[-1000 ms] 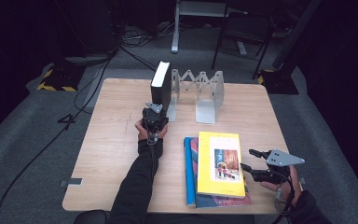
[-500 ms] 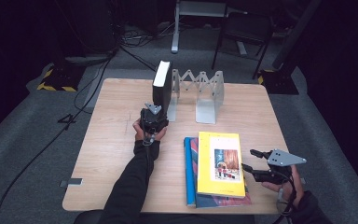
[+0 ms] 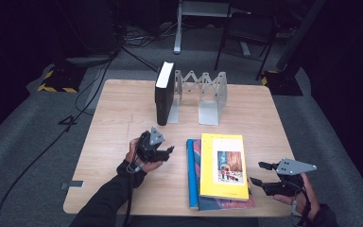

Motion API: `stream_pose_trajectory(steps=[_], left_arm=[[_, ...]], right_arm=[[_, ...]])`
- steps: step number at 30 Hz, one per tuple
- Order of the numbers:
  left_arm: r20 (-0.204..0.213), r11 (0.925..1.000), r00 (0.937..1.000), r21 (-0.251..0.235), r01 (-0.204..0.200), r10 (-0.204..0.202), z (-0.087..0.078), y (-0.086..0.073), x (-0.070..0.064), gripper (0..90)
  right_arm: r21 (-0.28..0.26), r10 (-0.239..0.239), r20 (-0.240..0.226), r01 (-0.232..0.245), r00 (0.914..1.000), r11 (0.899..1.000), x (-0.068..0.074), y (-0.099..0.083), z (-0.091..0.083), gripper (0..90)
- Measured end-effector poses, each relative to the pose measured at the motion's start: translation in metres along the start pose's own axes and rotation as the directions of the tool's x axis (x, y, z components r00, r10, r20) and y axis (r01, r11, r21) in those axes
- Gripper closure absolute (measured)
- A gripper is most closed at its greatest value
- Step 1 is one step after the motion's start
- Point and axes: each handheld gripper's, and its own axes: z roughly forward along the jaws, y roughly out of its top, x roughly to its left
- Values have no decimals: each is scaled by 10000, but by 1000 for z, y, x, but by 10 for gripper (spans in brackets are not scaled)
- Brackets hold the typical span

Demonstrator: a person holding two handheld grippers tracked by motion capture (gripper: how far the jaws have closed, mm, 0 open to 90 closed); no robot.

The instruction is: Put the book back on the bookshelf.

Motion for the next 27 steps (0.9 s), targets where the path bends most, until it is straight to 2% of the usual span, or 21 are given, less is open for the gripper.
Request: stream_pose_trajectory(steps=[2, 4, 6, 8, 9, 11, 12, 14, 17, 22, 25, 27], left_arm=[[653, 9990, 9973, 273, -341, 322, -6, -10, -10, 300], [1075, 9972, 9924, 394, -636, 591, -8, -18, -17, 295], [1591, 9925, 9853, 938, -783, 626, -8, -26, -23, 240], [1873, 9894, 9805, 1193, -833, 599, -9, -30, -27, 229], [2083, 9896, 9762, 1146, -866, 613, -11, -33, -29, 203], [2326, 9905, 9703, 1015, -923, 666, -12, -37, -32, 210], [2390, 9890, 9680, 1048, -1042, 767, -12, -38, -34, 205], [2111, 9843, 9718, 1173, -1318, 1050, -7, -38, -37, 237], [2403, 9847, 9667, 1261, -1204, 875, 0, -38, -38, 231], [2531, 9875, 9644, 1144, -1081, 763, 3, -39, -38, 209], [2529, 9859, 9638, 1194, -1173, 841, 5, -37, -39, 182], [2515, 9857, 9641, 1204, -1181, 848, 5, -36, -39, 182]], right_arm=[[170, 75, -112, -73, 9999, 9998, 2, -2, -3, 322], [330, 43, -414, -29, 9991, 9995, 5, -4, -4, 322], [653, -174, -626, 215, 9979, 9976, 11, -5, -3, 317], [920, -497, -825, 573, 9954, 9941, 17, -5, -1, 317], [1024, -586, -904, 678, 9942, 9924, 19, -5, 1, 317], [1188, -758, -841, 855, 9936, 9892, 22, -5, 2, 316], [1199, -773, -887, 877, 9931, 9889, 22, -5, 1, 316], [1206, -785, -945, 897, 9924, 9886, 22, -5, 1, 316], [1292, -761, -1078, 899, 9913, 9875, 22, -5, 3, 318], [1471, -703, -1325, 897, 9887, 9850, 19, -3, 5, 324], [1337, -1060, -1527, 1268, 9826, 9829, 19, -2, 5, 327], [1301, -1130, -1538, 1335, 9816, 9825, 19, -2, 5, 324]])
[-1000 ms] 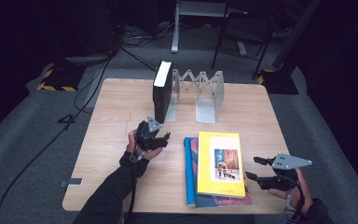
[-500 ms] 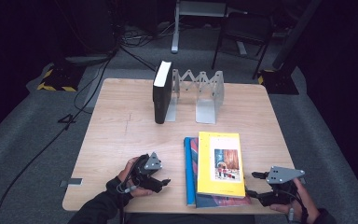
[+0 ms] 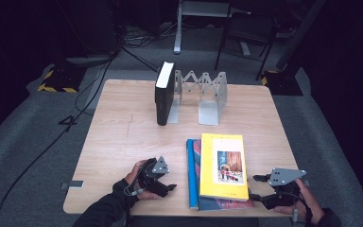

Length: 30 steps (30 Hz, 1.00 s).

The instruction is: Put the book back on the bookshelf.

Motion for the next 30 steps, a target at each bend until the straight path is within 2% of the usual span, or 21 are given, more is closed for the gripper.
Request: stream_pose_trajectory(steps=[4, 6, 8, 13, 14, 19, 24, 27, 28, 29, 30], left_arm=[[94, 10000, 9999, 69, -39, 39, 0, 2, -3, 195], [205, 10000, 9998, -31, -37, 38, -1, 4, -5, 185], [97, 9998, 9999, -134, -132, 133, -3, 7, -9, 187], [321, 9983, 9992, -545, -209, 227, -7, 13, -16, 186], [523, 9969, 9983, -752, -230, 270, -9, 17, -21, 186], [1113, 9934, 9917, -1023, -523, 637, -8, 27, -39, 180], [1336, 9923, 9888, -1122, -521, 670, -5, 34, -51, 178], [1286, 9920, 9885, -1070, -664, 800, -1, 38, -58, 177], [1158, 9922, 9899, -1032, -696, 815, 0, 40, -60, 177], [686, 9863, 9914, -1297, -1017, 1113, 2, 42, -63, 184], [543, 9851, 9920, -1357, -1060, 1142, 2, 44, -63, 199]], right_arm=[[-59, -141, 64, 142, 9999, 9999, 2, 2, 1, 318], [-154, -218, 75, 219, 9997, 9996, 3, 3, 1, 312], [-272, -146, 78, 148, 9999, 9995, 3, 4, 2, 306], [-564, -141, 110, 147, 9998, 9983, 3, 7, 2, 302], [-659, -153, 127, 161, 9998, 9977, 3, 8, 2, 302], [-1072, -88, 276, 117, 9996, 9942, 4, 12, 0, 294], [-1138, -115, 267, 145, 9996, 9934, 5, 17, 2, 290], [-1003, -116, 308, 146, 9995, 9948, 5, 19, 6, 289], [-968, -90, 302, 119, 9995, 9952, 5, 19, 7, 289], [-952, -112, 303, 141, 9995, 9954, 4, 19, 8, 289], [-953, -127, 295, 155, 9995, 9953, 5, 19, 9, 290]])
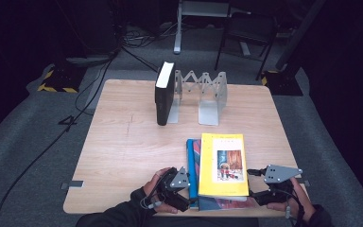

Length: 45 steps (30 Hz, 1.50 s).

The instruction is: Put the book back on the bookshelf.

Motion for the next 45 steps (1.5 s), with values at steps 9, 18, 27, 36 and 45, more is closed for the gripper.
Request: stream_pose_trajectory(steps=[9, 18, 27, 36, 45], left_arm=[[430, 9991, 9985, -255, 347, -335, 4, 1, 6, 160], [393, 9997, 9992, -199, 120, -112, 3, 0, 6, 168], [438, 10000, 9990, -16, -37, 38, -3, -4, 12, 183], [-167, 9976, 9976, -212, 665, -668, -6, -4, 35, 236], [-50, 9993, 9993, -80, 370, -370, 6, 3, 38, 244]], right_arm=[[-105, -13, 63, 14, 10000, 9999, -1, 1, 3, 281], [-172, 160, 172, -157, 9997, 9997, -4, 0, 3, 281], [-585, 919, 708, -879, 9932, 9944, -18, -7, -17, 355], [-819, 1551, 527, -1506, 9865, 9852, -19, 2, -15, 374], [312, 2703, -336, -2693, 9622, 9626, -25, 2, 14, 265]])
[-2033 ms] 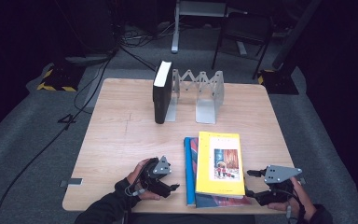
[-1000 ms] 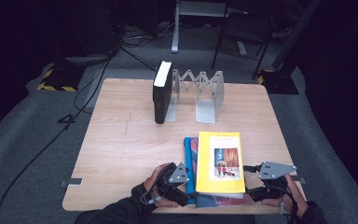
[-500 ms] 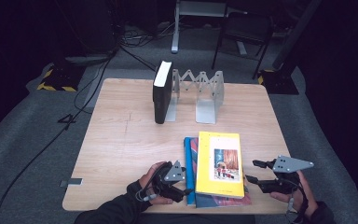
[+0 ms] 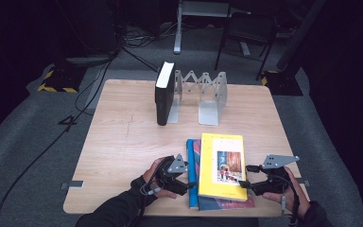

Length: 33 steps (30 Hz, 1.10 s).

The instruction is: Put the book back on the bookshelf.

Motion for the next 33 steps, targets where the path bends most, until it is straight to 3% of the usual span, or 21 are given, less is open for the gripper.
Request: stream_pose_trajectory(steps=[2, 4, 6, 11, 12, 15, 17, 19, 23, 26, 30, 33], left_arm=[[-123, 9999, 9999, 61, -91, 91, 2, 1, 1, 244], [-211, 10000, 9998, 53, -17, 18, 3, 2, 3, 244], [-374, 9999, 9993, 107, 67, -63, 5, 2, 7, 241], [-537, 9996, 9982, 9, 282, -281, 7, 5, 14, 241], [-625, 9987, 9968, -61, 497, -499, 9, 5, 20, 247], [-412, 9979, 9971, -92, 644, -647, 10, 5, 25, 216], [-327, 9973, 9967, -60, 735, -736, 11, 7, 28, 209], [-695, 9982, 9957, -9, 607, -607, 12, 7, 30, 229], [-885, 9978, 9941, 154, 647, -631, 13, 4, 36, 243], [-773, 9974, 9946, 144, 708, -695, 14, 4, 39, 235], [-878, 9976, 9939, 103, 684, -673, 15, 5, 41, 228], [-904, 9983, 9942, 73, 584, -575, 15, 5, 43, 234]], right_arm=[[68, 399, -302, -397, 9987, 9992, -6, 1, 5, 241], [129, 321, -375, -316, 9988, 9994, -8, 2, 7, 218], [357, 531, -576, -511, 9969, 9981, -12, 5, 9, 200], [662, 231, -566, -194, 9981, 9976, -13, 11, 13, 179], [696, 157, -557, -118, 9983, 9975, -12, 12, 13, 180], [674, -4, -497, 37, 9988, 9977, -11, 13, 13, 182], [448, -408, -293, 421, 9987, 9981, -8, 14, 13, 224], [332, -529, -224, 536, 9983, 9980, -7, 17, 15, 239], [70, -938, -115, 939, 9955, 9956, -6, 21, 17, 310], [-153, -1229, -60, 1228, 9924, 9923, -5, 23, 18, 354], [-656, -1420, -526, 1385, 9885, 9882, -9, 31, 19, 448], [-443, -1192, -938, 1155, 9884, 9923, -14, 37, 29, 439]])
